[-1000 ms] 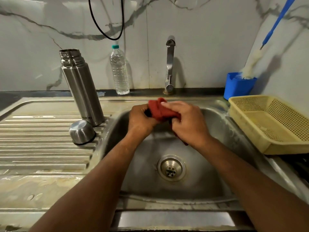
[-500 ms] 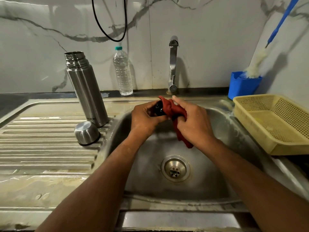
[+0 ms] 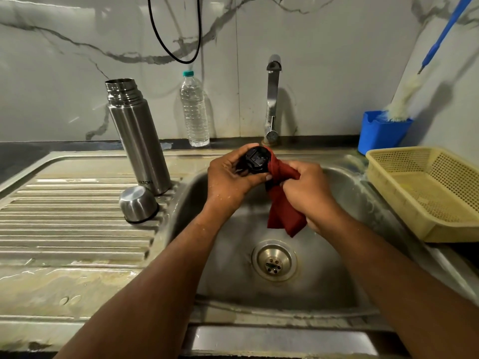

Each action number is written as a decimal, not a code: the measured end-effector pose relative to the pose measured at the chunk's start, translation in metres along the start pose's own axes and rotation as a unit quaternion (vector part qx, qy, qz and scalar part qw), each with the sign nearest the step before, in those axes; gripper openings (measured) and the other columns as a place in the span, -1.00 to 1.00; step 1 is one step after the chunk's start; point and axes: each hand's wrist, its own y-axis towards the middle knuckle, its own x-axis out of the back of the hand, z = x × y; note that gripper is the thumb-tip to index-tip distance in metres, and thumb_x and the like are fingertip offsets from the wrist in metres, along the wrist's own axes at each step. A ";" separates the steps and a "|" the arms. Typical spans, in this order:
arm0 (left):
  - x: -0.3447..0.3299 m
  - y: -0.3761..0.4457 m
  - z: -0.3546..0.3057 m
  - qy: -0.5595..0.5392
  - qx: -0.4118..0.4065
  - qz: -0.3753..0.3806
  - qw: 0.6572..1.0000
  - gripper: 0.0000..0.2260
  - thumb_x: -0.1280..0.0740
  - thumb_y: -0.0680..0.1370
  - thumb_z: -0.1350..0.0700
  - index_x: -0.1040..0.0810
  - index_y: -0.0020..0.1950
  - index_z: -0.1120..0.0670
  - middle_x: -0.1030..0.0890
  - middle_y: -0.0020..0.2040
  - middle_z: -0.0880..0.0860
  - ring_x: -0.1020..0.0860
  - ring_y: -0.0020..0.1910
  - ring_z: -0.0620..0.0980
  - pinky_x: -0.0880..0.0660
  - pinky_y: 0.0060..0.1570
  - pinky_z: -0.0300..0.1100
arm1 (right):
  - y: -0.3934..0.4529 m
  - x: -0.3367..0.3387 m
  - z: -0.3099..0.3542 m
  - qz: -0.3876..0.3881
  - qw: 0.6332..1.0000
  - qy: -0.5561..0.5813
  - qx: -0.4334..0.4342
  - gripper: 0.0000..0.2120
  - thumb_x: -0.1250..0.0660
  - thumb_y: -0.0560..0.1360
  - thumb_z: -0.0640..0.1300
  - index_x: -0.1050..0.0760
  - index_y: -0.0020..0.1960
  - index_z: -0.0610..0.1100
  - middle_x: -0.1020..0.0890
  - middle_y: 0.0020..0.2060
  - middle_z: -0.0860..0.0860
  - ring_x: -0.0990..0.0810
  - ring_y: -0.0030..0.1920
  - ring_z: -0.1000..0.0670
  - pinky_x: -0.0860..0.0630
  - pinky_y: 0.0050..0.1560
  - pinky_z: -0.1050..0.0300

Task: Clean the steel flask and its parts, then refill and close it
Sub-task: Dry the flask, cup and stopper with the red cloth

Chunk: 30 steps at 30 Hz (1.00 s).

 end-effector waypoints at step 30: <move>0.002 -0.001 -0.005 0.070 -0.059 0.012 0.996 -0.54 -0.68 0.35 0.28 -0.72 0.22 0.14 -0.77 0.07 0.01 -0.72 0.12 -0.04 -0.63 0.26 0.02 | -0.008 0.006 0.016 -0.065 0.918 -0.324 0.221 -0.24 -0.33 0.52 -0.30 -0.25 0.60 0.21 -0.53 0.44 0.08 -0.54 0.26 -0.13 -0.61 0.05 -0.04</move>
